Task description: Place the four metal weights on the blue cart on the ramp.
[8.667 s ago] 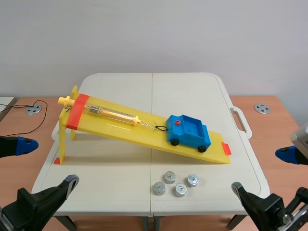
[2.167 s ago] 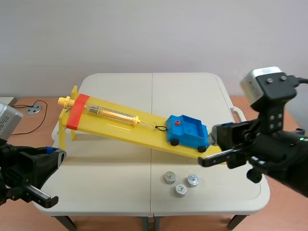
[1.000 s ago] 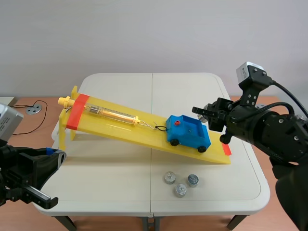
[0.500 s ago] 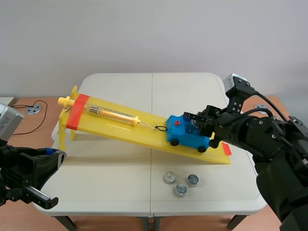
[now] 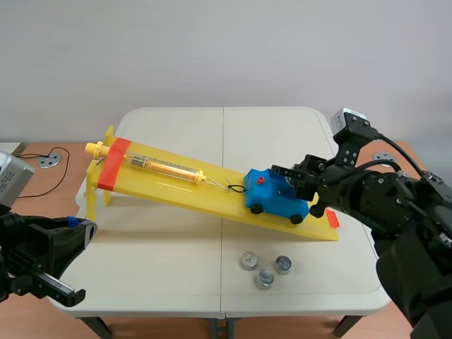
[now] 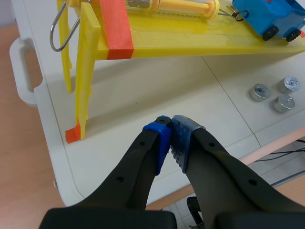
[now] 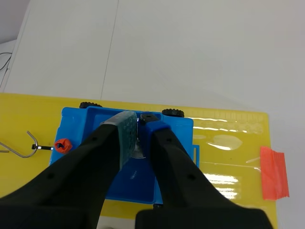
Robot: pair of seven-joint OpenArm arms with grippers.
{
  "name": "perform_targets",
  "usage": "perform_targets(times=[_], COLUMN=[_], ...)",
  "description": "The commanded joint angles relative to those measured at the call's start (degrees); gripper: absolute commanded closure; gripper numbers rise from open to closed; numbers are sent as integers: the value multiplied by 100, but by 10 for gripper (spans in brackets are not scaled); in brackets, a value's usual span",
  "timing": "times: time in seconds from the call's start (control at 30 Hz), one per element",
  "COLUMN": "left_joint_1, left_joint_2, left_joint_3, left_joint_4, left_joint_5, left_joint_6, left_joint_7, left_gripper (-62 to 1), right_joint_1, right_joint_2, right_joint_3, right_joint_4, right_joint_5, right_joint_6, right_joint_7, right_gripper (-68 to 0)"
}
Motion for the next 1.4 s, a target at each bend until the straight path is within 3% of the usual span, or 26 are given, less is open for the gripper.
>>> perform_targets(times=[0.0, 0.17, 0.27, 0.37, 0.7, 1.0, 1.27, 1.37], left_joint_1=[-109, -109, -109, -111, -111, -111, -111, -111], left_joint_2=[28, 28, 28, 28, 28, 28, 28, 28], left_joint_3=[-74, -74, -74, -74, -74, -74, -74, -74], left_joint_4=[339, 339, 339, 339, 339, 339, 339, 339], left_joint_5=[-334, -334, -334, -334, -334, -334, -334, -334], left_joint_6=[-188, -188, -188, -188, -188, -188, -188, -188], left_joint_7=[-527, -527, -527, -529, -529, -529, -531, -529], left_gripper=[-29, -29, -29, -29, -29, -29, -29, -29], right_joint_1=[671, 669, 662, 533, -472, -1648, -2514, -2697], right_joint_2=[-76, -74, -44, 81, 973, 1867, 2520, 2614], right_joint_3=[-116, -55, 127, 293, 365, 365, 365, 358], right_joint_4=[555, 592, 750, 1113, 2522, 3523, 4041, 4037], right_joint_5=[337, 339, 345, 481, 713, 715, 695, 479], right_joint_6=[208, 249, 535, 824, 1473, 1864, 2236, 2234], right_joint_7=[984, 975, 804, 619, 302, 175, -133, -140], right_gripper=[-107, -130, -176, -176, -176, -176, -177, -177])
